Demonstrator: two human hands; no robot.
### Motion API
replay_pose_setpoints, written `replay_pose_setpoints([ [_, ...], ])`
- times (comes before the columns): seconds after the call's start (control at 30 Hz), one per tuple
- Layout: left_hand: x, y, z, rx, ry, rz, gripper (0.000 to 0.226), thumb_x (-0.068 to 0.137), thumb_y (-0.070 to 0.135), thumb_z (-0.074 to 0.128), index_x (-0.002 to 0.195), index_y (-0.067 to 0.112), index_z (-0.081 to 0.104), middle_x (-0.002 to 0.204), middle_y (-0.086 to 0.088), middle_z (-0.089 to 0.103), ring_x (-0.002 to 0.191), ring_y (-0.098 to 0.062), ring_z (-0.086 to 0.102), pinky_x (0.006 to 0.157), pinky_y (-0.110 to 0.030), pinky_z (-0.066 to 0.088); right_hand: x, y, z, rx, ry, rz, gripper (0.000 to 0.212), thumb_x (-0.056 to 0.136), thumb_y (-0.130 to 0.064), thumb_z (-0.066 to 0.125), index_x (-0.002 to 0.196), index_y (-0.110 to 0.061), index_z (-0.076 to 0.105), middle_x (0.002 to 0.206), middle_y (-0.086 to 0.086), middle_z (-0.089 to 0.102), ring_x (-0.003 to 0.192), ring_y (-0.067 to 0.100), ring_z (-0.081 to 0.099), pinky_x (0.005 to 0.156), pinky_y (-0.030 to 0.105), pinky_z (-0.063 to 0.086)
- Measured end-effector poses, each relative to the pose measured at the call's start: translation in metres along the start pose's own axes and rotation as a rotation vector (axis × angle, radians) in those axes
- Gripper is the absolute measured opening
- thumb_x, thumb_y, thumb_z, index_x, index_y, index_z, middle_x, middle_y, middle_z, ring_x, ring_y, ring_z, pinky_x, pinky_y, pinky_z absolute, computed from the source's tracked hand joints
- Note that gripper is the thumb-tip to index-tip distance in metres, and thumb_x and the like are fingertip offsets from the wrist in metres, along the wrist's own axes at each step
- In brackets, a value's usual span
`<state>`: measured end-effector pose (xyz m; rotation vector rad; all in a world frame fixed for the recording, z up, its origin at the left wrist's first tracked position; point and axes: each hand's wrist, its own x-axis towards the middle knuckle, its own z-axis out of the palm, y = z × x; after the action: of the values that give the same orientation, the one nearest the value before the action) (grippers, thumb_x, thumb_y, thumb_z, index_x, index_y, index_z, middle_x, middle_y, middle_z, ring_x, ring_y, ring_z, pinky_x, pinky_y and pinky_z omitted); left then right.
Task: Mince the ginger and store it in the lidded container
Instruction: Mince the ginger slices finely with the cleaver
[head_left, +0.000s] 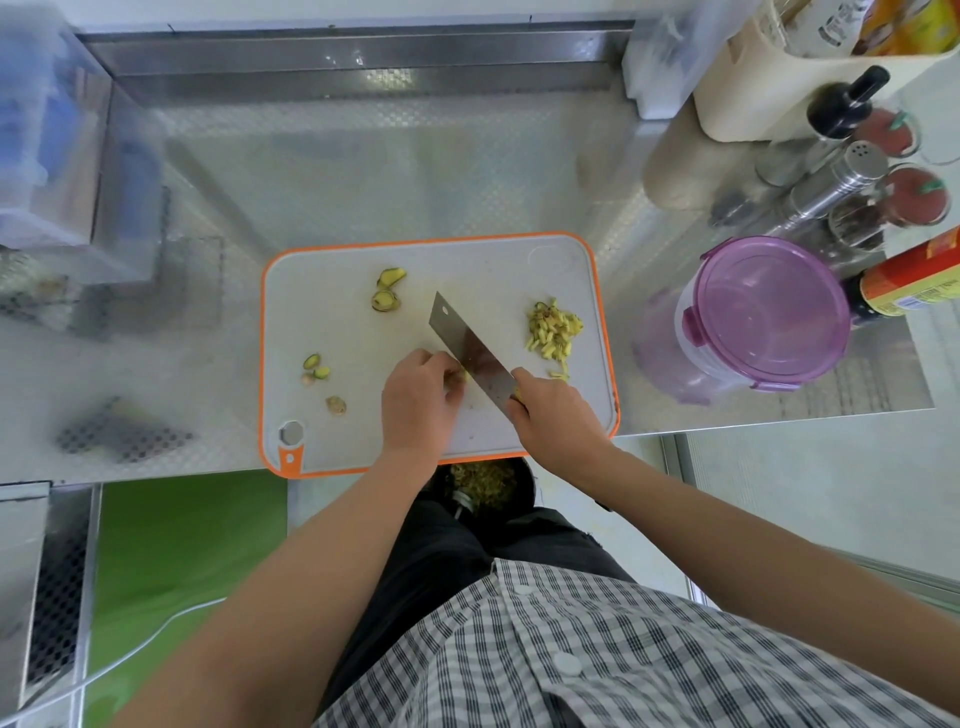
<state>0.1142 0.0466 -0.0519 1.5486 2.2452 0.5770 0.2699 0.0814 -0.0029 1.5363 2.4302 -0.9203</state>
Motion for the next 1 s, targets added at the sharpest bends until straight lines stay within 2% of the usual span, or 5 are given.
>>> replay_pose_setpoints([
  [0.2, -0.0007, 0.0026, 0.0012, 0.033, -0.01, -0.002, 0.007, 0.078, 0.013, 0.07, 0.083, 0.009, 0.067, 0.079, -0.007, 0.06, 0.074, -0.026, 0.056, 0.062, -0.033, 0.044, 0.0001, -0.0018, 0.0026, 0.007, 0.007, 0.009, 0.012, 0.097, -0.019, 0.04, 0.089, -0.016, 0.031, 0.063, -0.002, 0.034, 0.066, 0.028, 0.04, 0.053, 0.031, 0.027],
  [0.5, 0.0025, 0.0074, 0.0041, 0.008, -0.002, -0.068, 0.012, 0.082, 0.018, 0.069, 0.088, 0.009, 0.064, 0.087, -0.008, 0.058, 0.082, -0.025, 0.054, 0.068, -0.031, 0.043, -0.0008, 0.0014, 0.0013, 0.032, 0.008, 0.019, 0.014, 0.096, -0.018, 0.04, 0.085, -0.013, 0.033, 0.061, -0.003, 0.034, 0.064, 0.028, 0.04, 0.056, 0.033, 0.03],
  [0.67, -0.0026, 0.0041, 0.002, -0.014, 0.022, -0.069, 0.027, 0.079, 0.024, 0.073, 0.098, 0.01, 0.061, 0.091, -0.005, 0.06, 0.084, -0.022, 0.054, 0.069, -0.03, 0.042, -0.0004, 0.0017, 0.0011, 0.031, 0.003, 0.021, 0.014, 0.097, -0.019, 0.04, 0.086, -0.013, 0.034, 0.062, -0.001, 0.036, 0.064, 0.028, 0.041, 0.056, 0.033, 0.03],
  [0.8, -0.0031, 0.0011, 0.0012, -0.005, 0.023, -0.027, 0.012, 0.081, 0.017, 0.071, 0.088, 0.011, 0.064, 0.084, -0.005, 0.06, 0.081, -0.024, 0.055, 0.067, -0.03, 0.044, -0.0007, 0.0, 0.0003, 0.025, -0.002, 0.012, 0.012, 0.097, -0.019, 0.041, 0.089, -0.013, 0.036, 0.069, 0.004, 0.043, 0.066, 0.028, 0.042, 0.057, 0.034, 0.032],
  [1.0, -0.0019, 0.0001, 0.0019, -0.025, 0.02, -0.016, 0.007, 0.081, 0.011, 0.071, 0.086, 0.013, 0.067, 0.082, -0.005, 0.06, 0.079, -0.024, 0.056, 0.065, -0.032, 0.044, 0.0005, -0.0009, -0.0004, 0.009, -0.002, 0.01, 0.011, 0.097, -0.018, 0.04, 0.102, -0.009, 0.045, 0.07, 0.002, 0.042, 0.067, 0.028, 0.041, 0.058, 0.033, 0.031],
])
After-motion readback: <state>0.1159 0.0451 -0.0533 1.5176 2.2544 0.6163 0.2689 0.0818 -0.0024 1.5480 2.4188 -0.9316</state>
